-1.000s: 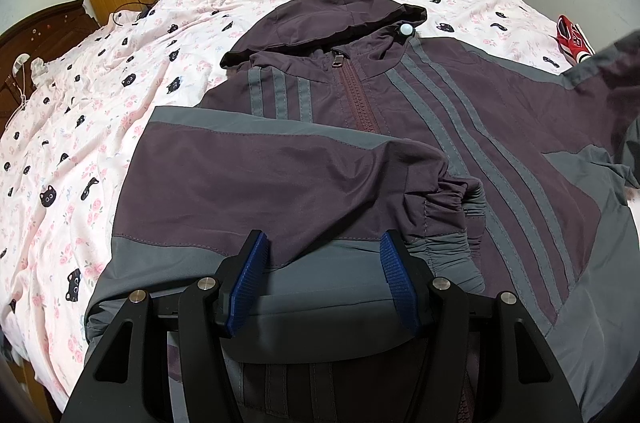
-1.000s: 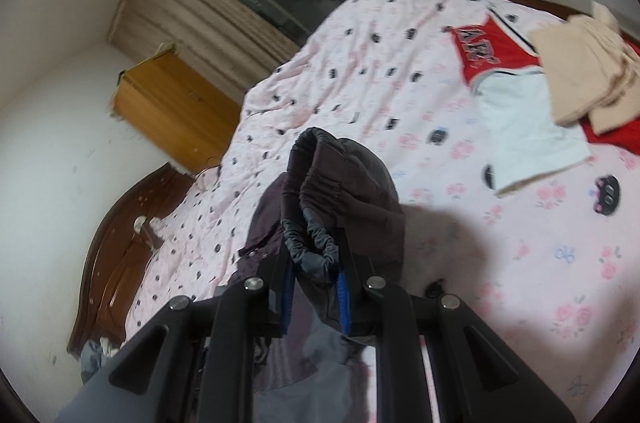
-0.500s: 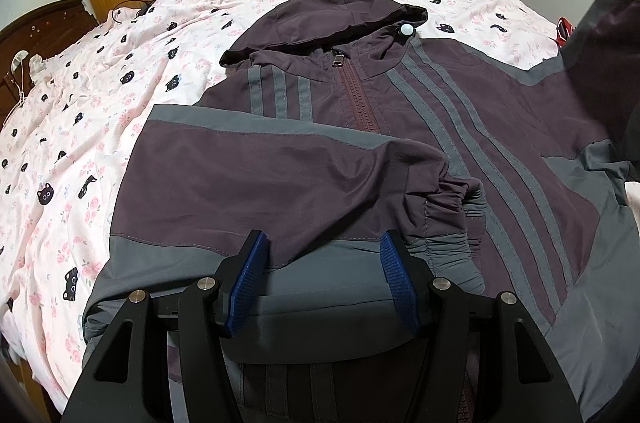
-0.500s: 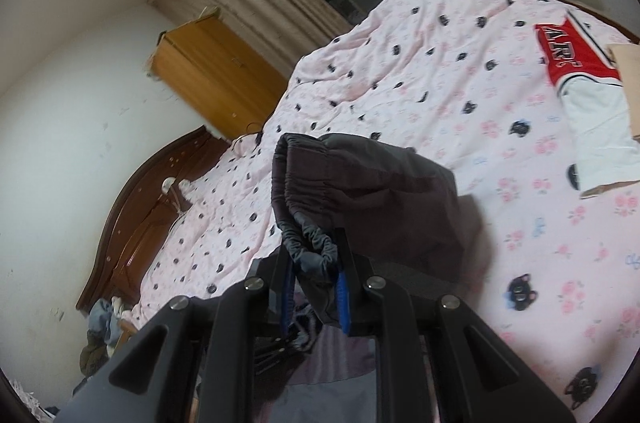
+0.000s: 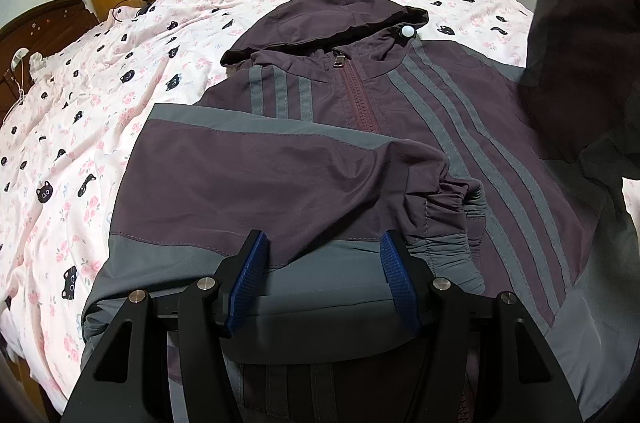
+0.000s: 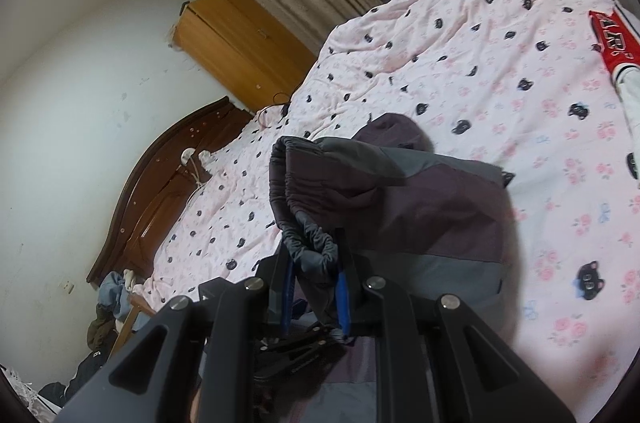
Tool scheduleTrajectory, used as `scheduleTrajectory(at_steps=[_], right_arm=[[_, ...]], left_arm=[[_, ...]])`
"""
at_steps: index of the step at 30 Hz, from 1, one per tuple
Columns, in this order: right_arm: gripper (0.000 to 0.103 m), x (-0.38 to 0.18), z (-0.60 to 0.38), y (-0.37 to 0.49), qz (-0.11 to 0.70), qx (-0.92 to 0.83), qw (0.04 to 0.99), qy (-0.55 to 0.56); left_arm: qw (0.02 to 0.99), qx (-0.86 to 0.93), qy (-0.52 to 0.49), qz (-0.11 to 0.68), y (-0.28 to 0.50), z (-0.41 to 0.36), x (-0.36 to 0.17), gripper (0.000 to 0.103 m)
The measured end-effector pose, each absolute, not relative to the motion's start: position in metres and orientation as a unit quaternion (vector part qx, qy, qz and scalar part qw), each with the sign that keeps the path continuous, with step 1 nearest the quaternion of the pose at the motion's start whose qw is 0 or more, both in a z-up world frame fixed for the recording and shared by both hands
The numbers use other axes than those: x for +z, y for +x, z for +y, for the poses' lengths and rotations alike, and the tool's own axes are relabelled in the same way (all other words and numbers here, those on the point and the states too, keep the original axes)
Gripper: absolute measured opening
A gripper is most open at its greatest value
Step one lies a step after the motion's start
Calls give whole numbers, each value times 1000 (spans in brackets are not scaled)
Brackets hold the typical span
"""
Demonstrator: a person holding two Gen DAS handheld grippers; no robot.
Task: Fold clothes
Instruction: 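Lift the sleeve with the right gripper and fold it across the jacket body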
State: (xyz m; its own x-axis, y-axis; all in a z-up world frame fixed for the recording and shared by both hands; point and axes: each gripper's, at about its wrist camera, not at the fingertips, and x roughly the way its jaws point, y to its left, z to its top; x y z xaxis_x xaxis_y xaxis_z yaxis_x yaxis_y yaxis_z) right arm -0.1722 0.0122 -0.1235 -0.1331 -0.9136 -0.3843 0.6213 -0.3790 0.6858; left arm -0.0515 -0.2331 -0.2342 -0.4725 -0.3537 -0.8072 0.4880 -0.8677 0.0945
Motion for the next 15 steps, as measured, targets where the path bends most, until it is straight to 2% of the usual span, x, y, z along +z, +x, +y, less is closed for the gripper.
scheduleTrajectory(at_steps=[15], right_arm=[[18,-138,-40,-157,-163,-705,548,420]], left_arm=[[250,-859,432,114,-36,-241,-224,54]])
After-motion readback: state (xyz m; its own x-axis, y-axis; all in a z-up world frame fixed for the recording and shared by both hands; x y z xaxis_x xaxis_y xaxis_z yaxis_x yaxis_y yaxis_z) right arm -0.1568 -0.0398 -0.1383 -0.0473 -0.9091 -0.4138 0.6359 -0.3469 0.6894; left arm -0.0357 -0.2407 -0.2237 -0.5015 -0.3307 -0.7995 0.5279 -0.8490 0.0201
